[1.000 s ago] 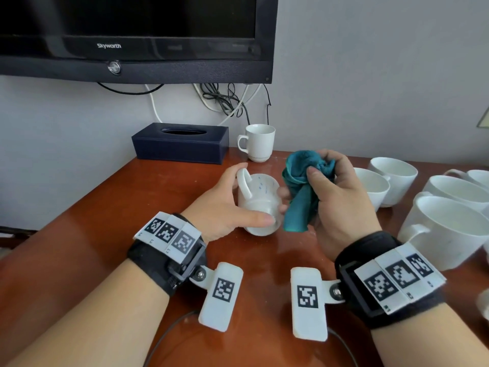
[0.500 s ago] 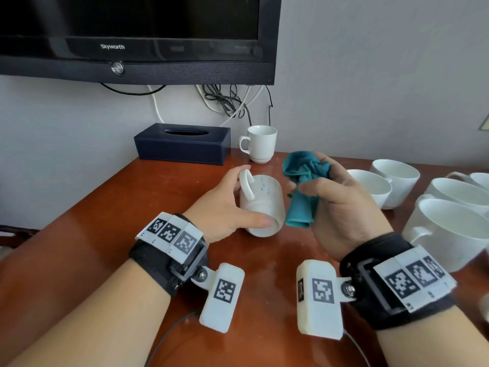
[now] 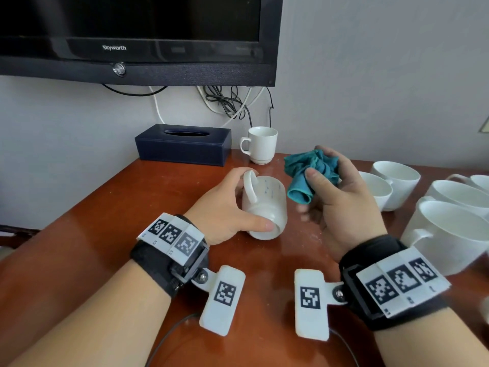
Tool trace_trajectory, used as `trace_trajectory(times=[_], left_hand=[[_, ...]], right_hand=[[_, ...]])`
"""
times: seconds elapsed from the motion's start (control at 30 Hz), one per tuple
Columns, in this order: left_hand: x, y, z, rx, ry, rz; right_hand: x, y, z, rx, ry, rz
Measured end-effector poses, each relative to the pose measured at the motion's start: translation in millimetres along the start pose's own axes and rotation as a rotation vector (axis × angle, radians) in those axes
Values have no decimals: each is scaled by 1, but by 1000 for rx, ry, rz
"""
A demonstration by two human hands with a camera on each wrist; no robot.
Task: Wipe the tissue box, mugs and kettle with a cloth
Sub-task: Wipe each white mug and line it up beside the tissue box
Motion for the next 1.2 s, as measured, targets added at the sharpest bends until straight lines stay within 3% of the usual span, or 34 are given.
trace_trajectory(times=[0.1,0.33,0.53,0.83,1.2], left_hand=[[1,-6,-4,38,1,53],[0,-12,-8,81,-6,84],[2,-20,-14,110,-17,163],[5,-28,-17,156,-9,221],[-4,-22,-15,105,-44,166]], right_hand=[[-1,0,1,-68,13,-103],[14,-1,-4,0,114,29],[17,4,-3,-125,169,-206],[17,3,-3,-188,213,-528],[31,-4,-9,-140,378,-503]])
Point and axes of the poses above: each hand's wrist, its own z-axis towards the middle knuckle, its own x-axis out of the palm, y = z × x, the point moved 9 cm from there along z, towards the middle knuckle, and after that the axes turned 13 degrees about -x, right-handed, at the moved point
